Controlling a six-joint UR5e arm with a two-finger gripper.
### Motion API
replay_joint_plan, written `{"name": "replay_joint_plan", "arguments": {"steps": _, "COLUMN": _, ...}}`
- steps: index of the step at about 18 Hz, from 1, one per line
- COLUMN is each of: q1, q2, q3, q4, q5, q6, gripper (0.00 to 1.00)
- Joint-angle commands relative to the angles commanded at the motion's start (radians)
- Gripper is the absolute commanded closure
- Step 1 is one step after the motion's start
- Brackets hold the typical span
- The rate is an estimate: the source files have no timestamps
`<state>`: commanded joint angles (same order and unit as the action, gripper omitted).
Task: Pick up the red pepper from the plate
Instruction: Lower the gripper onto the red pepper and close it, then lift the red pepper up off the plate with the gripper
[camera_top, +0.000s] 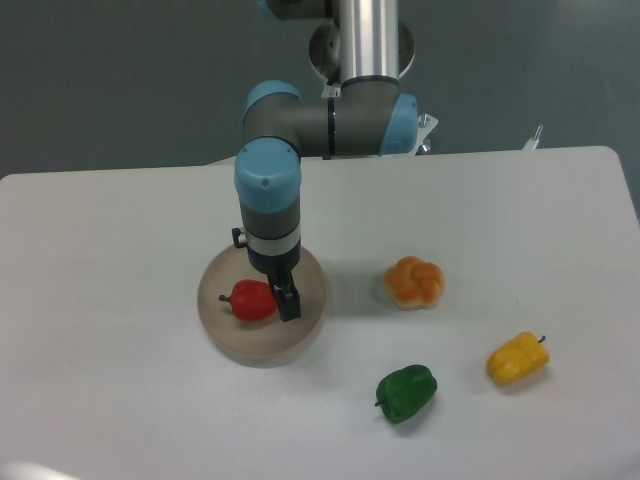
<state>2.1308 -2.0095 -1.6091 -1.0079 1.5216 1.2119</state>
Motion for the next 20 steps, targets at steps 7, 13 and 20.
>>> {"name": "replay_joint_plan", "arguments": {"steps": 7, "q1": -0.018, "q2": -0.014, "q3": -0.005, "q4": 0.019, "q5": 0.009, "q6": -0.002, "gripper": 0.0}}
{"name": "replay_joint_plan", "arguments": {"steps": 13, "q1": -0.048, "q2": -0.043, "q3": -0.002, "q4": 0.043, "q5": 0.018, "q6": -0.002, "gripper": 0.0}}
{"name": "replay_joint_plan", "arguments": {"steps": 20, "q1": -0.057, "q2": -0.066, "q3": -0.002, "q4": 0.046, "q5": 0.035, "q6": -0.002, "gripper": 0.0}}
